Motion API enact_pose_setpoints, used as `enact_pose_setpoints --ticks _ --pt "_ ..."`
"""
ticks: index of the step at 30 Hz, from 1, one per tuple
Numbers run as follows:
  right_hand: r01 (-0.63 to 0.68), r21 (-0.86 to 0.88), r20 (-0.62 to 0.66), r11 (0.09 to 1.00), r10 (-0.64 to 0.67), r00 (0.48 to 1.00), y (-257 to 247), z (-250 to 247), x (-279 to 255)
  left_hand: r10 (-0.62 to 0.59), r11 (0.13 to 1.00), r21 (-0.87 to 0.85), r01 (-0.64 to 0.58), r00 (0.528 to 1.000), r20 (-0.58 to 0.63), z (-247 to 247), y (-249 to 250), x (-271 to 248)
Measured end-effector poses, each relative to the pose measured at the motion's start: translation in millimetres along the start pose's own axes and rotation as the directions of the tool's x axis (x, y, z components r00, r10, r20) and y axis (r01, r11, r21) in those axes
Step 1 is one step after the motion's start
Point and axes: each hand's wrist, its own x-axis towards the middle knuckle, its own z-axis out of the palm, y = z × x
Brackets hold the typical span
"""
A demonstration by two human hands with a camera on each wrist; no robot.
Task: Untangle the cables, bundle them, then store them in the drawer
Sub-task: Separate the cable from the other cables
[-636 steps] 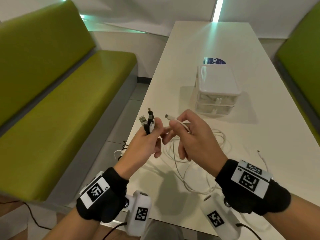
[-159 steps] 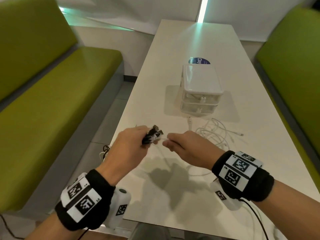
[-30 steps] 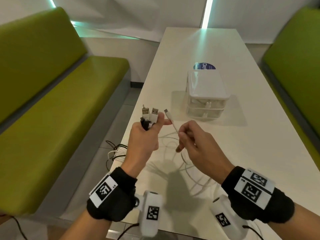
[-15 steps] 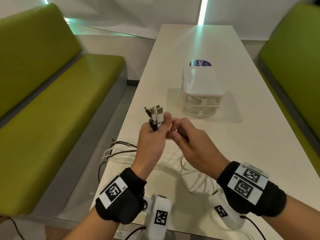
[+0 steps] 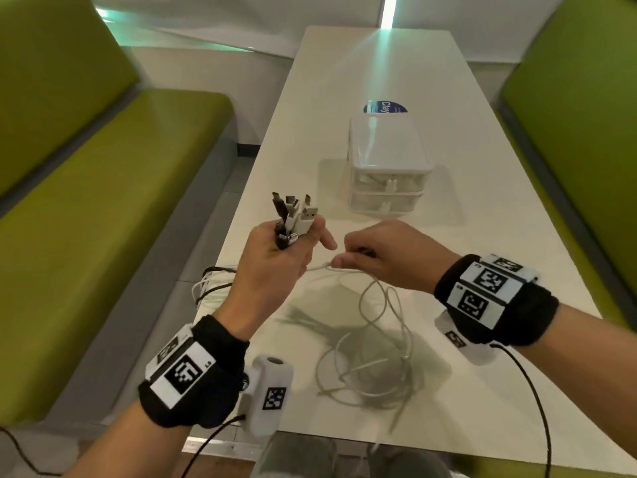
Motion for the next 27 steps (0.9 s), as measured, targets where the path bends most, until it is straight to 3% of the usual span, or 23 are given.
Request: enact_pose_setpoints --ticks 9,18,22,27 --pt "0.026 -0.067 0.005 0.997 -0.026 1.000 4 -29 12 0.122 0.991 0.071 -0.117 0.989 -0.079 -11 5 7" --pt "0.062 -0.300 0.005 0.952 -0.064 0.998 0 -76 25 0.246 0.966 0.110 -0.233 0.962 -0.121 -18 17 6" --pt "-0.045 -0.340 -0.066 0.939 0.024 0.998 16 -102 12 0.206 0.962 0.218 -0.164 0.960 -0.189 -41 11 2" --pt "-0.090 -0.305 -0.096 0.948 0.063 0.993 17 -96 6 0.135 0.941 0.330 -0.073 0.977 -0.167 -42 -5 -1"
